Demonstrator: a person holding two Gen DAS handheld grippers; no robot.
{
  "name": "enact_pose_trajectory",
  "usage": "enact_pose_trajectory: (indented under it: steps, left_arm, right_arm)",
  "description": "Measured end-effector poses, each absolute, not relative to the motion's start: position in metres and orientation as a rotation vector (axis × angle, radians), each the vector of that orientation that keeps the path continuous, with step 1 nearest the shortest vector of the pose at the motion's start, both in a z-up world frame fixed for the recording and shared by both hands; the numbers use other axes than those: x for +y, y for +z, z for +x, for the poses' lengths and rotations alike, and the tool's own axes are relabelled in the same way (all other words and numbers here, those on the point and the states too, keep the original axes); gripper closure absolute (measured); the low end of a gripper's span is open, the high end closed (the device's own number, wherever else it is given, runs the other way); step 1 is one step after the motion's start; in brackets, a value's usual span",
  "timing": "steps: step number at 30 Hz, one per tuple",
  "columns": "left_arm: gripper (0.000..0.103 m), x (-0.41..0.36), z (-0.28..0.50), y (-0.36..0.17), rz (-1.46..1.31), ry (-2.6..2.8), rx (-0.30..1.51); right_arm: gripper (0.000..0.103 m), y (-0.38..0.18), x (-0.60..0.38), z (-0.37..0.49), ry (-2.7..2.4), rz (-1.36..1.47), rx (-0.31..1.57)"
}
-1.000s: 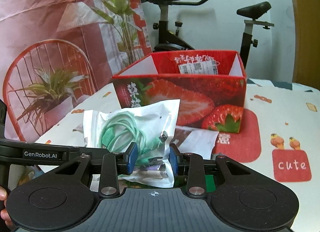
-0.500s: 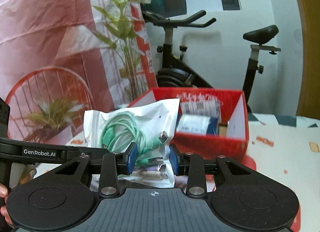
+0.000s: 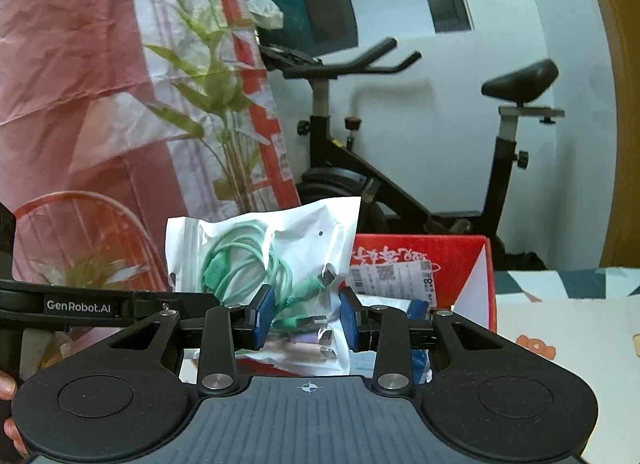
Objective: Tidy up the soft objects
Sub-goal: 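Lift the cable bag with both grippers and carry it over the red box, then lower the cable bag into the box and open both grippers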
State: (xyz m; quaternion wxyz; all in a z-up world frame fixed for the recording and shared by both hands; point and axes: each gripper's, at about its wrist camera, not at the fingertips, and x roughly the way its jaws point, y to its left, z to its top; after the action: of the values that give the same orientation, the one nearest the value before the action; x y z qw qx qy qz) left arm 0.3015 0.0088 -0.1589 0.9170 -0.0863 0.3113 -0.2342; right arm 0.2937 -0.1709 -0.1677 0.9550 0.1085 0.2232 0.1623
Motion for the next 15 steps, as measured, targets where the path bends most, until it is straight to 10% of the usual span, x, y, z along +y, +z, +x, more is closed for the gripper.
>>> enact_pose_trajectory:
  steps: [15]
  left_arm:
    - [0.077,-0.002,0.383,-0.205,-0.103,-0.437,0.822]
  right_arm:
    - [0.067,-0.235,-0.173,0.388,0.317,0.300,0.700]
